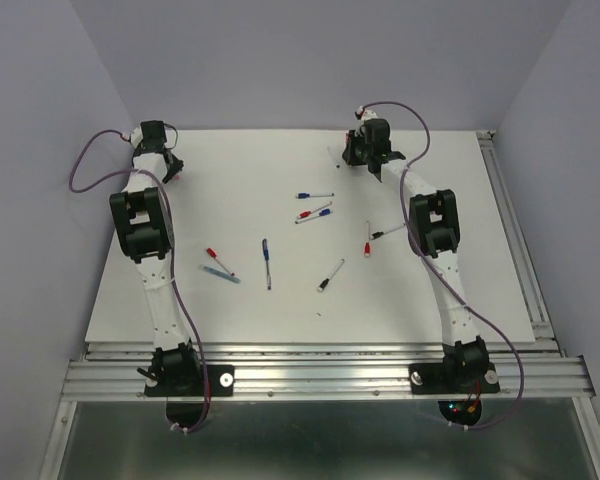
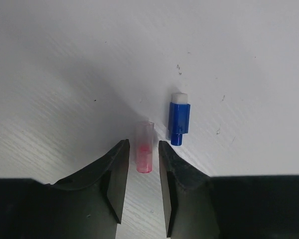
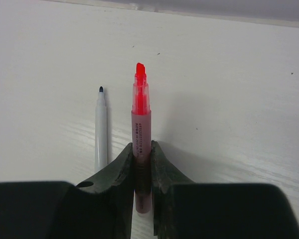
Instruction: Open the pen caps
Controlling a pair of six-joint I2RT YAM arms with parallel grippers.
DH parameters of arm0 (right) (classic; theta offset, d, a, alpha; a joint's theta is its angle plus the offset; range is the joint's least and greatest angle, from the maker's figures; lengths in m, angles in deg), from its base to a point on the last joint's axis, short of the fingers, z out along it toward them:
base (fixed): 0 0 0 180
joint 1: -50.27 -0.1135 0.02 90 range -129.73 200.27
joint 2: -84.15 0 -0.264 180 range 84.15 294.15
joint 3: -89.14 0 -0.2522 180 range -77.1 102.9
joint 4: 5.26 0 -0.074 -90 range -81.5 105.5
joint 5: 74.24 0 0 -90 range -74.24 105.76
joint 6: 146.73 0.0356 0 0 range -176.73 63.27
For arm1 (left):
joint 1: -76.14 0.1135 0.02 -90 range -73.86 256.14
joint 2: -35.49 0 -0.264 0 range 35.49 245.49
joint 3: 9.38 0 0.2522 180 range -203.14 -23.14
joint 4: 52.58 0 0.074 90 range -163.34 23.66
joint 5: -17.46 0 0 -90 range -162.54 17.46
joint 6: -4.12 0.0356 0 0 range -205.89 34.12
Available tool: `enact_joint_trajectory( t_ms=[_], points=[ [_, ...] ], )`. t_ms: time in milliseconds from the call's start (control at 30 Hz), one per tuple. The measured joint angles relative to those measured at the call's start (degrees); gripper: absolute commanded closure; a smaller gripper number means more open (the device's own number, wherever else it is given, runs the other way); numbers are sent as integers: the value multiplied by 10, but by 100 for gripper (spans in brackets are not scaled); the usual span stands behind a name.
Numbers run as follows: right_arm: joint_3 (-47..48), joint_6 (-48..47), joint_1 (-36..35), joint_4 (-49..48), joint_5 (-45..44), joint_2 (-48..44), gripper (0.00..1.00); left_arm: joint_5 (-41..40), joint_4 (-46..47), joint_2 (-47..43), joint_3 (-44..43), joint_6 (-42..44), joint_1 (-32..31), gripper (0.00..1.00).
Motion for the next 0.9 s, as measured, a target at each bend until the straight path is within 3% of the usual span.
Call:
enact_joint_trajectory(
  t_ms=[233,500,600,733,900],
  points=[
    [0,8,0,0,5,0,70,13,2,-4,2,-3,0,47],
    [-1,19,0,-1,6,0,58,46,-14,-51,29,2,0,30],
    [-7,21,0,-2,4,-5,56,55,-16,-88,42,3,0,20],
    [-14,26,0,9,-3,-17,45,67,-14,-155,76,6,0,7],
    [-41,30,0,23,-16,-56,30,89,-1,-241,143,6,-2,1]
  ],
)
